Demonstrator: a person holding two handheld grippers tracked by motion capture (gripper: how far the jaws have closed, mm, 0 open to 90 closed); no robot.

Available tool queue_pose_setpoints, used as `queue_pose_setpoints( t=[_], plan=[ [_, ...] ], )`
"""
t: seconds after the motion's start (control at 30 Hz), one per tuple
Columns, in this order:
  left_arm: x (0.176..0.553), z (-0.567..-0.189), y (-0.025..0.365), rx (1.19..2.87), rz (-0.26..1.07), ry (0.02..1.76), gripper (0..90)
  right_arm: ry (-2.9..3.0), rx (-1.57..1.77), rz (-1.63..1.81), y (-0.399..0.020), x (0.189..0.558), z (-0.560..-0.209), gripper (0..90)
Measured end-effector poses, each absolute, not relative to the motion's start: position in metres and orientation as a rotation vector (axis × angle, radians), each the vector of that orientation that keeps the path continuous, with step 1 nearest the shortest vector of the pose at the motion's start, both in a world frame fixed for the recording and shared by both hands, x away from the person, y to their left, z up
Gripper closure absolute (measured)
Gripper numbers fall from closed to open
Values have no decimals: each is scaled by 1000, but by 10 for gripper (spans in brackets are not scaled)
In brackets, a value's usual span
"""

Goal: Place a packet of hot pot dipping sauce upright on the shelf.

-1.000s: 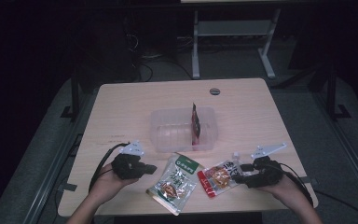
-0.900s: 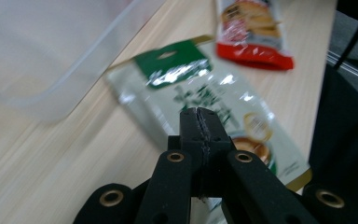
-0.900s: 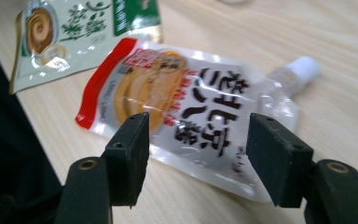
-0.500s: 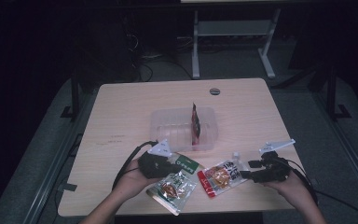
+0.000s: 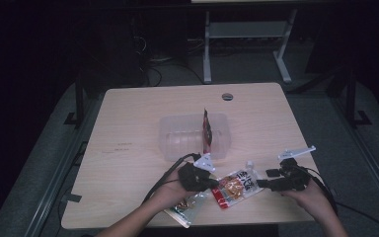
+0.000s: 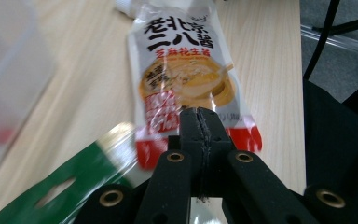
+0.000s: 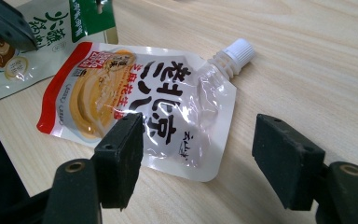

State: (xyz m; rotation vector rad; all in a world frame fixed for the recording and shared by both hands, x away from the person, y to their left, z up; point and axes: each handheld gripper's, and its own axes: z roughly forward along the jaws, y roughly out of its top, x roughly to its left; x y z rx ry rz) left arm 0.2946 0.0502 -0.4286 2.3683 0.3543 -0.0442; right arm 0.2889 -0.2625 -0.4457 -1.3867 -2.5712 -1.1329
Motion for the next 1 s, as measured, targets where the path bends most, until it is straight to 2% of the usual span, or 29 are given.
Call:
queue_pose_setpoints(
  t=[0.23, 0.6, 1.0],
  plan=[
    [291, -445, 35, 2436, -31, 333, 895, -2521, -1398, -1150, -265, 291, -449, 345],
    [291, -453, 32, 2482, -37, 335, 898, -2492, -1388, -1123, -262, 297, -456, 363],
    [293, -456, 33, 2477, -55, 340, 900, -2455, -1360, -1123, -258, 305, -461, 375]
  ],
)
